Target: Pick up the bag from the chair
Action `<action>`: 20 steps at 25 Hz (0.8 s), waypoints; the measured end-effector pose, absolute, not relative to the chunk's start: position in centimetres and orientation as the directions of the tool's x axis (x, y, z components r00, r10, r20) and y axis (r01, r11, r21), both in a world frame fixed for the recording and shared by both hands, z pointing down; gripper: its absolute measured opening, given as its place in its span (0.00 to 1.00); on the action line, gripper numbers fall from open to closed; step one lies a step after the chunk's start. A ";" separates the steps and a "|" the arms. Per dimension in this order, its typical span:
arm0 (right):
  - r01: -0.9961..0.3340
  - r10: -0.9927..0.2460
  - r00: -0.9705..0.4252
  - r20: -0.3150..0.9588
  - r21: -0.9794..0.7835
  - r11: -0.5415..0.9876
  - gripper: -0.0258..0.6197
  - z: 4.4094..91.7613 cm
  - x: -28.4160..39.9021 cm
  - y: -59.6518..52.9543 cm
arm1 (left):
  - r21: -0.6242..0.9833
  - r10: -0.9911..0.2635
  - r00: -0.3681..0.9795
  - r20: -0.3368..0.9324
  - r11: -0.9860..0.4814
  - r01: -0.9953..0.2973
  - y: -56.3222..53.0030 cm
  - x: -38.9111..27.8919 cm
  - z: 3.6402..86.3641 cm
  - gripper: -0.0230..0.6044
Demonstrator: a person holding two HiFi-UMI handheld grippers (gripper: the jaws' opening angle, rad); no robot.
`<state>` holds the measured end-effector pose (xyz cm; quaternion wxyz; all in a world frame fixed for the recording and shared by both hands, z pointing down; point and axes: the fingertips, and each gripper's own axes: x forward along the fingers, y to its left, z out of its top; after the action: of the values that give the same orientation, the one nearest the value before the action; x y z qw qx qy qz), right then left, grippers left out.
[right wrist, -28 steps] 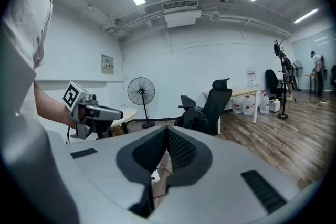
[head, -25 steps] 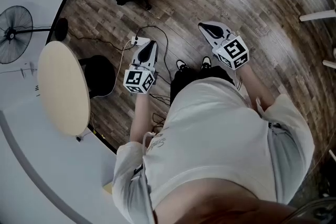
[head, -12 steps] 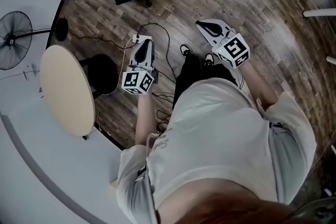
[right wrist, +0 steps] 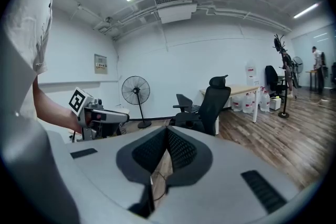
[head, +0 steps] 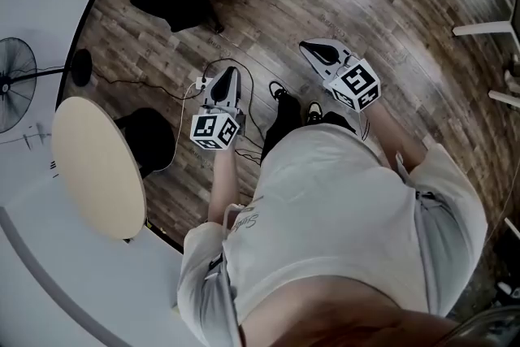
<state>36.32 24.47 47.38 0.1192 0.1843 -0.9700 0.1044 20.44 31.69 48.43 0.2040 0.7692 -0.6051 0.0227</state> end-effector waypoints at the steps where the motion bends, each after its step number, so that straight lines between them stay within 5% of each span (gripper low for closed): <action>1: -0.392 -0.344 -0.899 0.271 -0.148 0.908 0.03 46.9 35.7 23.4 | 0.284 -0.925 0.272 0.264 -0.195 -0.939 30.6 19.8 47.9 0.10; 20: -0.500 -0.456 -0.824 0.335 -0.055 0.864 0.03 46.5 25.3 13.9 | 0.281 -0.917 0.309 0.251 -0.237 -0.930 20.4 8.6 47.5 0.10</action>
<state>25.35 13.86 46.45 0.1573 0.2510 -0.9525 0.0704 8.60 20.45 47.52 0.1911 0.7863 -0.5873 0.0169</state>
